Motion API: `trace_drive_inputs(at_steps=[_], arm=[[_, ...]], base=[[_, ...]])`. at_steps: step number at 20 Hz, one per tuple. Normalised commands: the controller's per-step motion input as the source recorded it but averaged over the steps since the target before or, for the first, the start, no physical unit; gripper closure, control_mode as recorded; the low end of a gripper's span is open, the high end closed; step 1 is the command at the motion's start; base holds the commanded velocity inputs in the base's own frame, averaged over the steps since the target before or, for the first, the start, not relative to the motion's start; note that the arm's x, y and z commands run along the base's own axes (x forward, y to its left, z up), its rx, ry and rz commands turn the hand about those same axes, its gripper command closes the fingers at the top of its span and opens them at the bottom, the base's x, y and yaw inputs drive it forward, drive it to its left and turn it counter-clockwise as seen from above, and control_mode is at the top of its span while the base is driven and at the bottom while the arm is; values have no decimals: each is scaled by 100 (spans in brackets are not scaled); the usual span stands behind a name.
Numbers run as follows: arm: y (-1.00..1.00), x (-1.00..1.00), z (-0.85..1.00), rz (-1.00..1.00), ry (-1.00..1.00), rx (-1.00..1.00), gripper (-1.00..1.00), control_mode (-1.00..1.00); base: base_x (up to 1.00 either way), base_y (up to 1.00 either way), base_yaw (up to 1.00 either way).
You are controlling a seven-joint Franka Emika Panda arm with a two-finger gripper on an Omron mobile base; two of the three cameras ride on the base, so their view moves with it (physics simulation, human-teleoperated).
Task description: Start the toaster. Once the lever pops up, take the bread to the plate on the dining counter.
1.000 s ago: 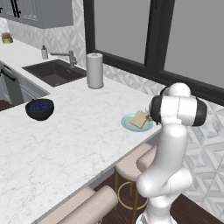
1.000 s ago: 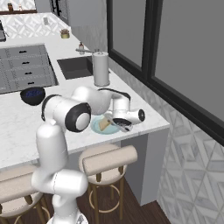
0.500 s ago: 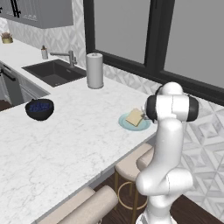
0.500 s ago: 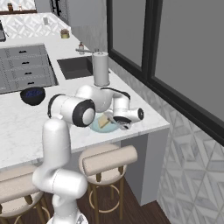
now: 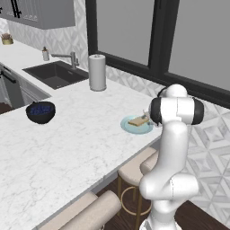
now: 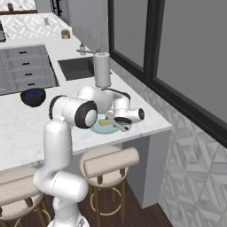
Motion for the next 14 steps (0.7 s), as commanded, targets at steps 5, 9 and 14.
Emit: trace_drive_inputs(at_steps=[5,9,14], arm=[[3,0,11,-2,21,0,-100,-100],[0,-3,26,-3,38,0,-100,-100],[0,-17,29,-8,38,-3,-100,-100]], base=[[0,0,0],[0,0,0],[0,0,0]])
